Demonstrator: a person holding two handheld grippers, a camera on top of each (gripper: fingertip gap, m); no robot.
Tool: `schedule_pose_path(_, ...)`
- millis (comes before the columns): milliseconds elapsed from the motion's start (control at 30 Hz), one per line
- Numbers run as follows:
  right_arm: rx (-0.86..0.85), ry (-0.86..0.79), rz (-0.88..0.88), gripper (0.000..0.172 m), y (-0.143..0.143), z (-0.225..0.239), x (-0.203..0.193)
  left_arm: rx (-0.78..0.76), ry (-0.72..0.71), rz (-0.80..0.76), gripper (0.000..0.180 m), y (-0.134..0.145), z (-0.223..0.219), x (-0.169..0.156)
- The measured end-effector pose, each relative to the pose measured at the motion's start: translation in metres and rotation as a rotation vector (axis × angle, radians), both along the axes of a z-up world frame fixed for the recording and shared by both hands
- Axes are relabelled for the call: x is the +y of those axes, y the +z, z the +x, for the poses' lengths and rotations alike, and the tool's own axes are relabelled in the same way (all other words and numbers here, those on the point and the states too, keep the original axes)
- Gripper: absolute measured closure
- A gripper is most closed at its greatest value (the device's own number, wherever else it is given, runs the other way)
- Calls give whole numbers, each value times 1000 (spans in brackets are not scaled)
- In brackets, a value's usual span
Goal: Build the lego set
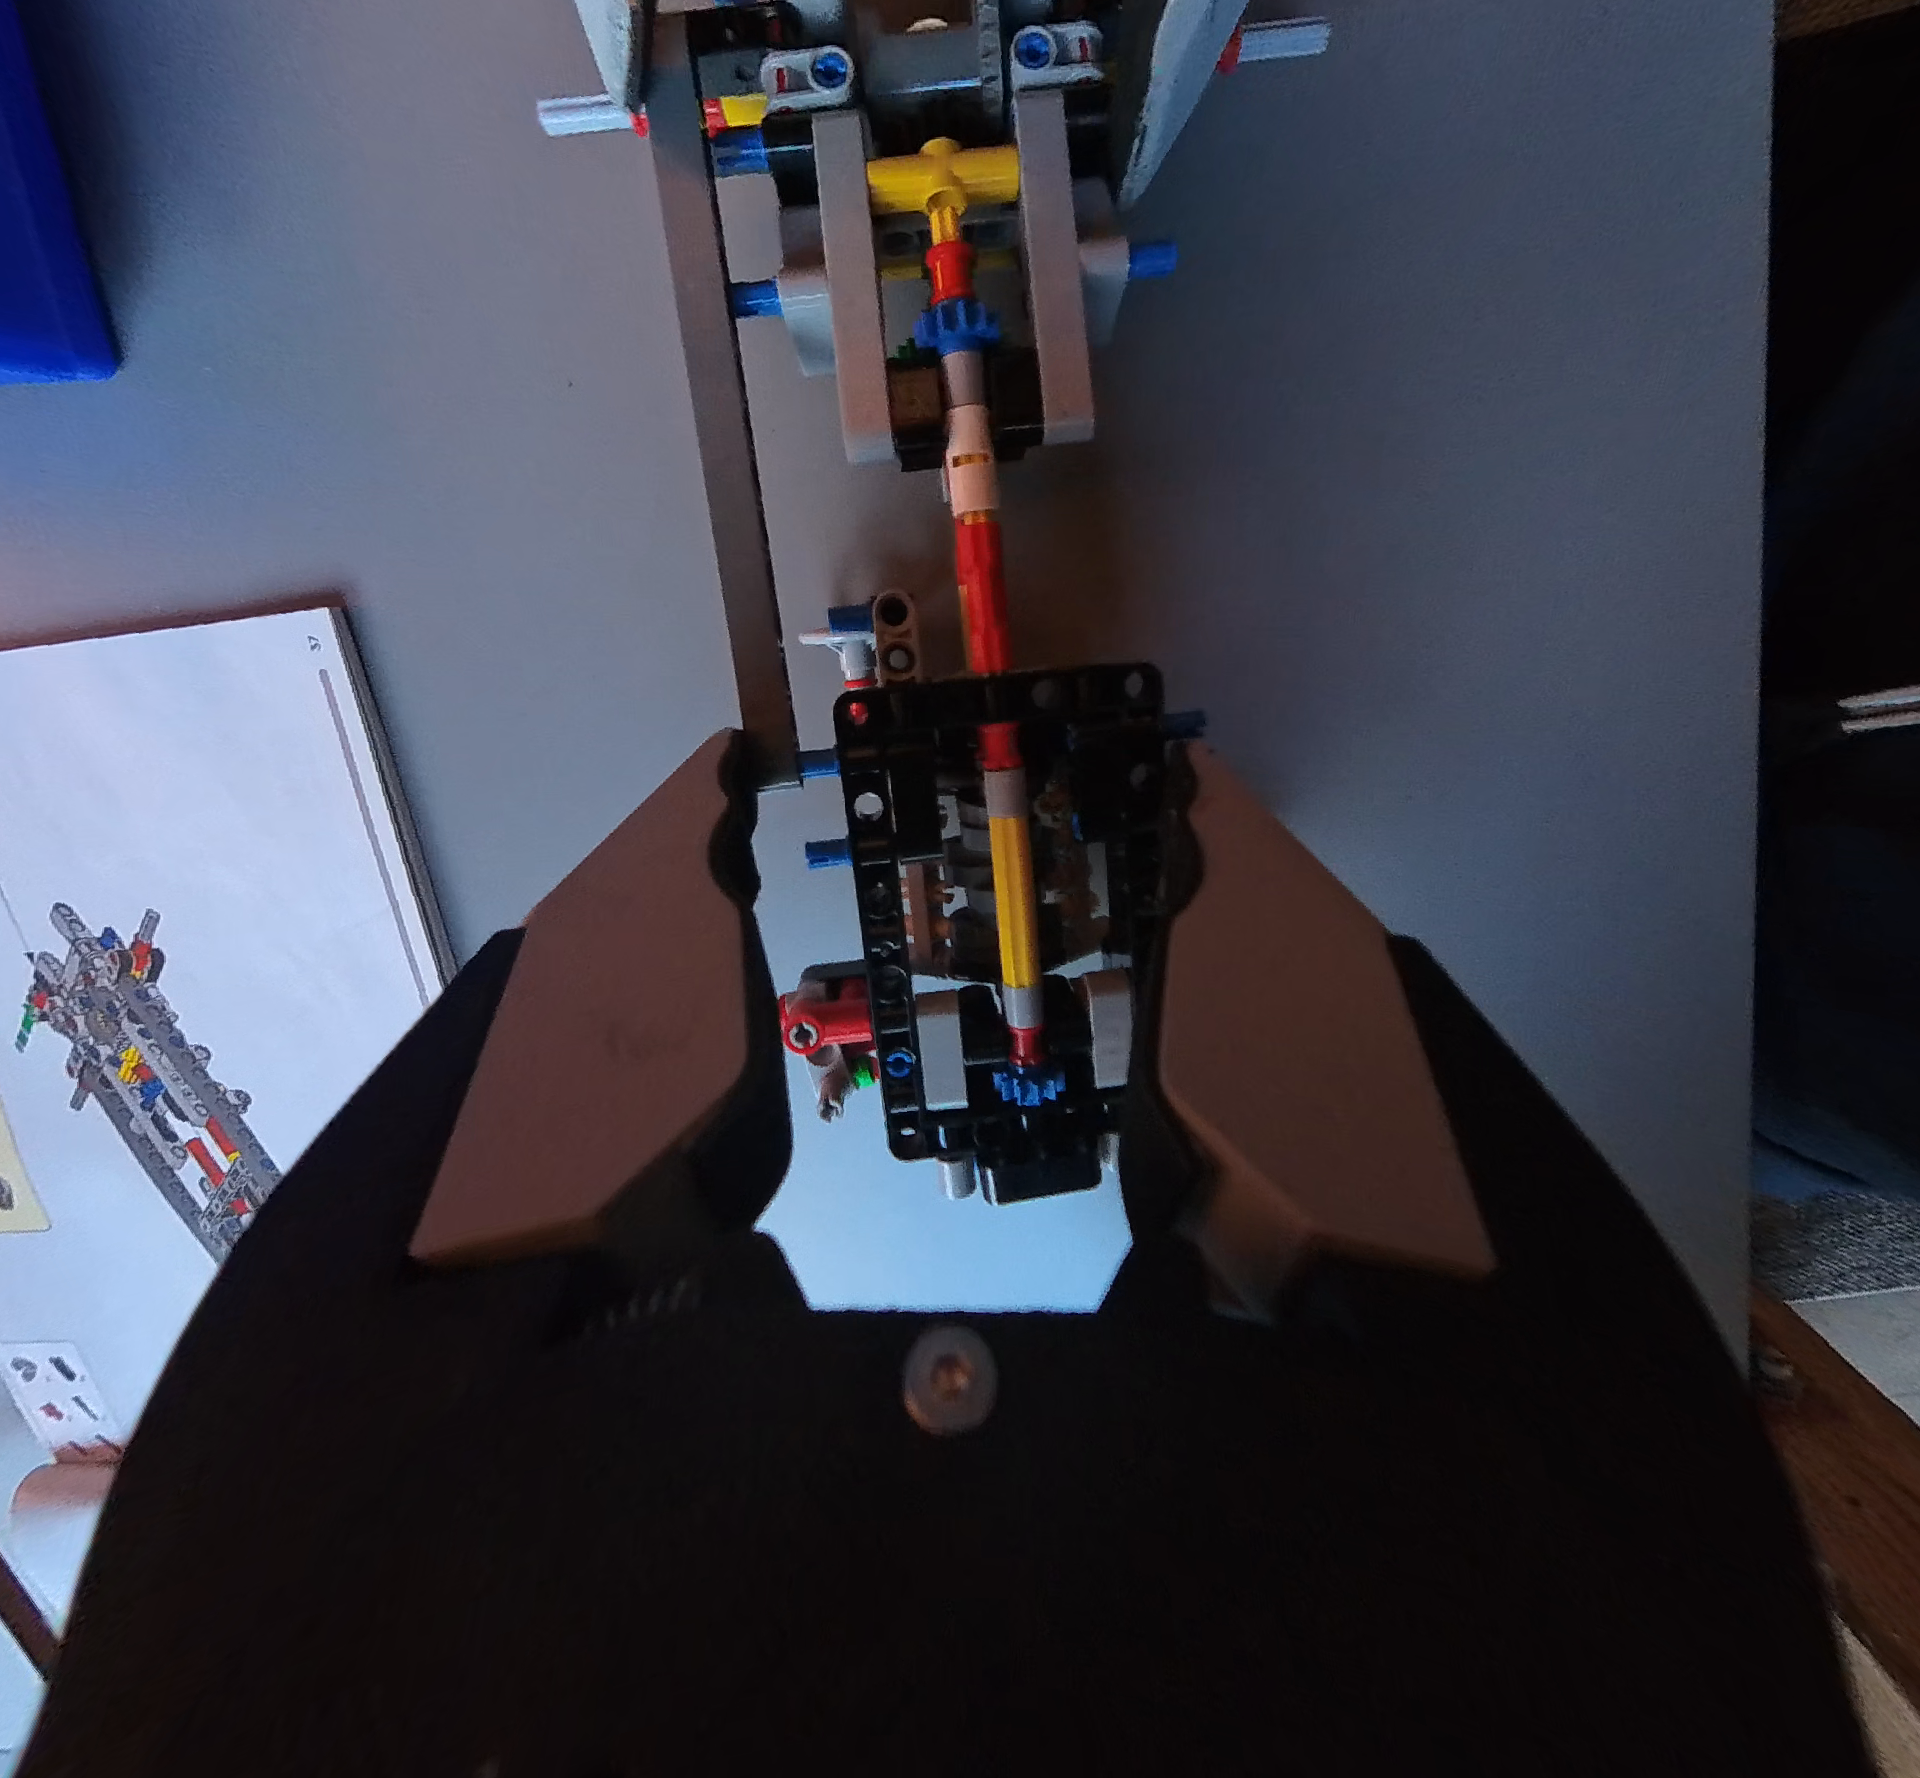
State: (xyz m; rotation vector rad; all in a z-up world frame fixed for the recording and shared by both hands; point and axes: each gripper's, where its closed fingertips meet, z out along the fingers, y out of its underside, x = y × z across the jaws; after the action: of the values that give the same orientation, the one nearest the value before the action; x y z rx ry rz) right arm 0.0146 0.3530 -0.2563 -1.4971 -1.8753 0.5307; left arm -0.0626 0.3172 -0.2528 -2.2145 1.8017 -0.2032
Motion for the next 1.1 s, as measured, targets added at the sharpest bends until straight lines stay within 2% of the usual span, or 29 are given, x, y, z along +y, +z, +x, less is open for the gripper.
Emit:
schedule_pose_path(567,17,34,-130,100,-2,-8,-3,16,21,-42,103,2,-6,0)
schedule_pose_path(700,-27,39,-275,106,-11,-10,-12,35,23,-31,103,2,-7,-1)
schedule_pose_path(800,-6,45,-237,107,-9,-11,-12,46,19,-25,103,1,-8,-1)
schedule_pose_path(867,11,40,-167,104,-6,-11,-9,41,20,-25,103,0,-9,1)
schedule_pose_path(933,14,17,-122,94,-4,-11,-4,37,15,-19,103,0,-8,2)
schedule_pose_path(1100,-35,17,-196,88,-7,-9,-3,41,-12,17,103,-1,-6,5)
